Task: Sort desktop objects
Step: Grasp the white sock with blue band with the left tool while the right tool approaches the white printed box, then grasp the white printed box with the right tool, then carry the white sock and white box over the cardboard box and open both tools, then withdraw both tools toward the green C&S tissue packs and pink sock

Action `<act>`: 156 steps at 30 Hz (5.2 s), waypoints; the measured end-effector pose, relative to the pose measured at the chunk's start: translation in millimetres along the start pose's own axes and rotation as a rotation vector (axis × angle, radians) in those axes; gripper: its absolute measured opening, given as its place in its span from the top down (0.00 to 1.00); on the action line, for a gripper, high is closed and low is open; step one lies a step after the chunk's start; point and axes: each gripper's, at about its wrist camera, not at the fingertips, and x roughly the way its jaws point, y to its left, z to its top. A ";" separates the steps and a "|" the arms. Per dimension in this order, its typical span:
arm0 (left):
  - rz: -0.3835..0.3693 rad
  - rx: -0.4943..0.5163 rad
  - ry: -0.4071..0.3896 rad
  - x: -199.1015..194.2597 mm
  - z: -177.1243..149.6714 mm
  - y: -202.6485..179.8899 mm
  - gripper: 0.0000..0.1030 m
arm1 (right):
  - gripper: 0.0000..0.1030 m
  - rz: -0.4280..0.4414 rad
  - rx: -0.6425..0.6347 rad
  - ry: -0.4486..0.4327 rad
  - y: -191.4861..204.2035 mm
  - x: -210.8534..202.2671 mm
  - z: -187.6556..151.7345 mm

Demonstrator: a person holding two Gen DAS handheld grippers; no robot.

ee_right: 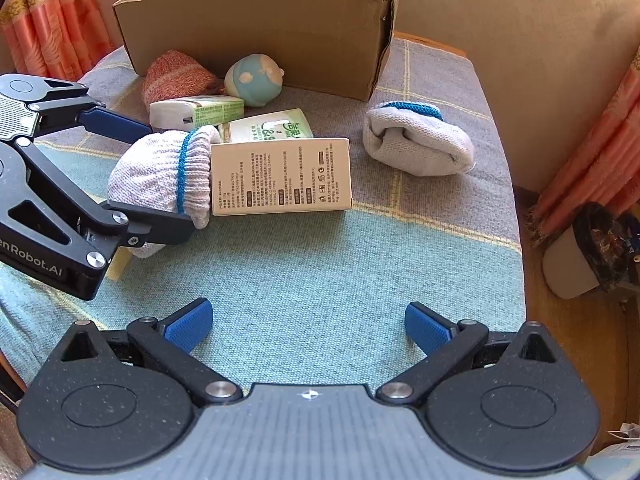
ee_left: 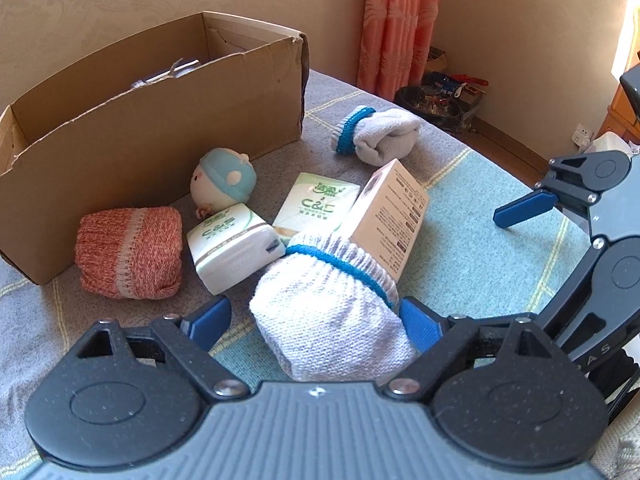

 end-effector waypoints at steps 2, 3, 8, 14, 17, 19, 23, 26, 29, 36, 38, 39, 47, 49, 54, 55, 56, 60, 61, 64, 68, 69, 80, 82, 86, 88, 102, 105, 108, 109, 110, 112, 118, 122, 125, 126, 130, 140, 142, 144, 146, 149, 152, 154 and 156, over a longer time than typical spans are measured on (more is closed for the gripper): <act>-0.011 0.007 -0.004 1.5 -0.6 0.1 0.14 | 0.00 -0.002 0.002 -0.008 0.3 -0.2 -1.2; -0.018 0.015 -0.009 2.3 -1.0 -0.4 0.15 | 0.00 -0.002 0.001 -0.017 0.4 -0.7 -2.8; -0.060 0.005 0.007 8.3 -3.2 -0.4 0.29 | 0.00 0.014 -0.019 -0.032 0.7 -2.4 -6.2; -0.067 -0.008 0.003 2.2 -5.8 3.9 0.34 | 0.00 0.021 -0.030 -0.038 1.3 -1.1 -4.0; -0.053 -0.010 0.012 -2.6 -11.4 10.3 0.34 | 0.00 0.046 -0.040 -0.040 2.6 0.0 0.2; -0.048 -0.015 0.016 -7.1 -16.0 15.5 0.34 | 0.00 0.055 -0.045 -0.040 3.9 1.4 4.4; -0.044 -0.041 0.027 -15.1 -23.8 25.8 0.33 | 0.00 0.061 -0.067 -0.063 6.9 3.3 15.0; -0.033 -0.055 0.032 -18.7 -28.7 30.6 0.32 | 0.00 0.056 -0.092 -0.079 8.2 5.7 24.4; -0.033 -0.056 0.035 -18.8 -29.3 30.8 0.32 | 0.00 0.042 -0.125 -0.098 6.8 10.0 34.9; -0.022 -0.051 0.023 -15.1 -22.5 24.7 0.30 | 0.00 0.056 -0.185 -0.102 8.8 22.5 51.3; -0.019 -0.049 0.017 -14.3 -20.8 22.4 0.30 | 0.00 0.068 -0.196 -0.104 10.1 23.7 53.7; -0.012 -0.046 0.015 -13.2 -19.6 21.0 0.29 | 0.00 0.076 -0.198 -0.099 10.9 25.0 55.5; 0.004 -0.012 0.013 -7.8 -12.7 11.2 0.22 | 0.18 0.074 -0.214 -0.086 12.7 30.7 60.9; 0.010 -0.020 0.014 -5.9 -12.1 11.2 0.22 | 0.18 0.065 -0.207 -0.082 11.8 30.3 60.6; 0.032 -0.013 0.010 -0.2 -10.9 8.4 0.24 | 0.18 0.066 -0.192 -0.078 9.6 28.5 55.4; 0.034 -0.006 0.012 0.5 -11.1 7.8 0.24 | 0.18 0.065 -0.188 -0.076 9.2 28.3 54.3; 0.034 -0.004 0.009 0.6 -11.5 7.8 0.25 | 0.18 0.065 -0.185 -0.076 8.8 27.6 53.1; 0.009 -0.033 0.012 -3.1 -12.0 13.2 0.34 | 0.18 0.068 -0.169 -0.074 6.3 25.6 51.4; -0.001 -0.043 0.011 -5.1 -12.7 15.3 0.34 | 0.18 0.069 -0.166 -0.076 6.0 24.8 51.5; -0.016 -0.063 0.015 -9.5 -15.0 19.2 0.35 | 0.18 0.069 -0.167 -0.079 7.1 22.6 51.5; -0.043 -0.095 0.023 -17.4 -18.8 25.3 0.36 | 0.18 0.073 -0.173 -0.089 9.3 16.4 52.5; -0.050 -0.106 0.024 -19.3 -19.5 27.5 0.36 | 0.18 0.075 -0.176 -0.091 9.9 14.8 52.9; -0.048 -0.121 -0.005 -50.9 -15.3 36.6 0.36 | 0.18 0.074 -0.207 -0.128 18.6 -7.3 55.9; -0.049 -0.110 -0.014 -55.6 -12.2 35.9 0.36 | 0.18 0.071 -0.213 -0.138 19.5 -11.8 56.7; -0.044 -0.096 -0.037 -65.3 -5.0 37.5 0.36 | 0.18 0.065 -0.228 -0.158 21.2 -21.1 61.1; -0.041 -0.089 -0.040 -67.8 -0.7 38.9 0.36 | 0.18 0.063 -0.234 -0.169 22.3 -25.8 63.6; 0.001 -0.029 -0.079 -88.0 38.9 62.7 0.36 | 0.18 0.051 -0.299 -0.252 25.9 -47.9 98.8; 0.012 -0.029 -0.084 -91.1 50.9 73.4 0.36 | 0.18 0.048 -0.314 -0.268 25.4 -50.4 110.1; 0.020 -0.044 -0.094 -93.7 64.0 86.7 0.36 | 0.18 0.043 -0.325 -0.281 23.5 -51.9 122.6; 0.024 -0.050 -0.098 -94.8 68.4 91.0 0.36 | 0.18 0.043 -0.329 -0.284 22.9 -51.6 127.9; 0.028 -0.055 -0.101 -95.9 73.0 95.7 0.36 | 0.18 0.042 -0.333 -0.288 22.4 -52.0 132.5; 0.039 -0.059 -0.112 -97.8 81.2 103.2 0.36 | 0.18 0.034 -0.340 -0.300 21.6 -53.2 141.0; 0.080 -0.052 -0.131 -100.9 103.9 124.0 0.36 | 0.18 0.020 -0.349 -0.335 17.4 -55.8 169.1; 0.102 -0.060 -0.133 -99.0 114.7 137.5 0.36 | 0.18 0.012 -0.351 -0.351 15.0 -55.3 188.7; 0.117 -0.062 -0.136 -97.3 120.3 144.8 0.36 | 0.18 0.009 -0.343 -0.363 13.1 -53.7 203.4; 0.121 -0.065 -0.136 -96.5 121.8 147.5 0.36 | 0.18 0.007 -0.338 -0.369 12.7 -53.3 207.8; 0.133 -0.078 -0.128 -88.7 124.3 157.7 0.36 | 0.18 -0.013 -0.294 -0.376 11.7 -47.7 225.0; 0.159 -0.103 -0.108 -74.1 119.9 171.2 0.36 | 0.07 -0.040 -0.269 -0.333 14.3 -35.4 216.5; 0.162 -0.106 -0.106 -73.9 120.4 172.6 0.35 | 0.07 -0.033 -0.272 -0.326 14.8 -36.7 211.6; 0.176 -0.105 -0.104 -73.0 122.9 173.7 0.35 | 0.07 -0.031 -0.269 -0.324 15.8 -37.8 207.1; 0.197 -0.101 -0.107 -72.0 124.8 173.9 0.26 | 0.07 -0.026 -0.271 -0.315 18.1 -38.1 203.4; 0.237 -0.098 -0.120 -74.2 124.7 173.9 0.14 | 0.07 -0.027 -0.291 -0.311 21.5 -42.7 196.4; 0.220 -0.112 -0.111 -75.9 124.6 174.6 0.14 | 0.06 -0.023 -0.298 -0.315 24.4 -46.9 191.4; 0.218 -0.115 -0.107 -77.2 123.0 174.2 0.14 | 0.04 -0.020 -0.302 -0.317 26.5 -48.6 189.8; 0.218 -0.119 -0.100 -78.4 121.1 173.5 0.14 | 0.03 -0.021 -0.305 -0.324 27.4 -54.4 187.5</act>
